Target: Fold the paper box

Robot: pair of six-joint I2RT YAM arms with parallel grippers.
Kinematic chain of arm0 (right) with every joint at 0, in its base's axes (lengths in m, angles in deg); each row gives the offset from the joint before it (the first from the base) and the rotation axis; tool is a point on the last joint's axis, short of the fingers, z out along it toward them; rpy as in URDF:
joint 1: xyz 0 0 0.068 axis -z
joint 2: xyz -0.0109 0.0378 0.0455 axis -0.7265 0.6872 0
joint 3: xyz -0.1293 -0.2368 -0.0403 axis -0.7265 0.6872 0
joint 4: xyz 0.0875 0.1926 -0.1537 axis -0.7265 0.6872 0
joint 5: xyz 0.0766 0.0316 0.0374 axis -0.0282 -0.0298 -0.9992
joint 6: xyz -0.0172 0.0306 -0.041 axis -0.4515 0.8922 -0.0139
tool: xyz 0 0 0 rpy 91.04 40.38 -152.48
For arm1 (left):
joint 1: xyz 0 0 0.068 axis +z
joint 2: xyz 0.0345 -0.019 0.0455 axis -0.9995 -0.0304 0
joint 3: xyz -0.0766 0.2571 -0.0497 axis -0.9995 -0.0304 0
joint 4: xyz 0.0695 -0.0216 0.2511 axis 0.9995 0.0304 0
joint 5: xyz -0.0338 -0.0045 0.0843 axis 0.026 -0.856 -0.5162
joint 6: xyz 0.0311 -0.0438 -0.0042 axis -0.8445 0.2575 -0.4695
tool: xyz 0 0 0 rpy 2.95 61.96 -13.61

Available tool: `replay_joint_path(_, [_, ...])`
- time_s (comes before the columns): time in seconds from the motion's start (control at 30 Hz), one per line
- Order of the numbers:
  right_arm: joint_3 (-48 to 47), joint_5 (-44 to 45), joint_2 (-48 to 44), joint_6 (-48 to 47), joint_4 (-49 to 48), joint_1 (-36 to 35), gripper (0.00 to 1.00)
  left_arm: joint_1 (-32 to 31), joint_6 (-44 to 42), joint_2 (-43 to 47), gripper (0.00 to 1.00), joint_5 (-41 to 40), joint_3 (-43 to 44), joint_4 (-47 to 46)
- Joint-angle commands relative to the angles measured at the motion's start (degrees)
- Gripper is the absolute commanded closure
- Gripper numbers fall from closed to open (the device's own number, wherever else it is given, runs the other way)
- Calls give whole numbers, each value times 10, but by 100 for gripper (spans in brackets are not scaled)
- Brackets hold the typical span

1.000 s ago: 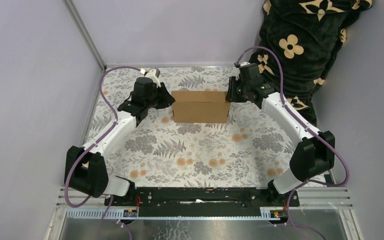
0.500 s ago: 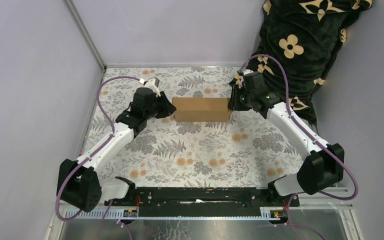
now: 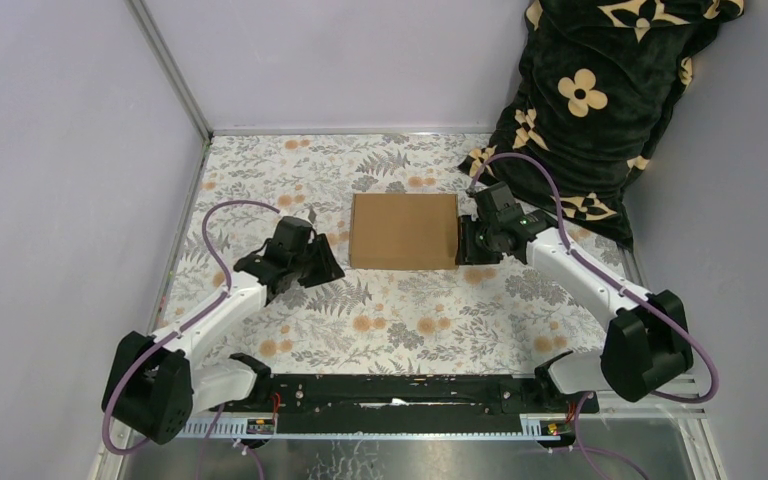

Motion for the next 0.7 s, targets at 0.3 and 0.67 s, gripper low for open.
replay_joint_path(0.3, [-78, -18, -67, -10, 10, -6, 0, -5, -23, 44, 1, -37, 131, 73])
replay_joint_path(0.67, [-121, -30, -151, -51, 62, -6, 0, -7, -20, 138, 1, -28, 170, 136])
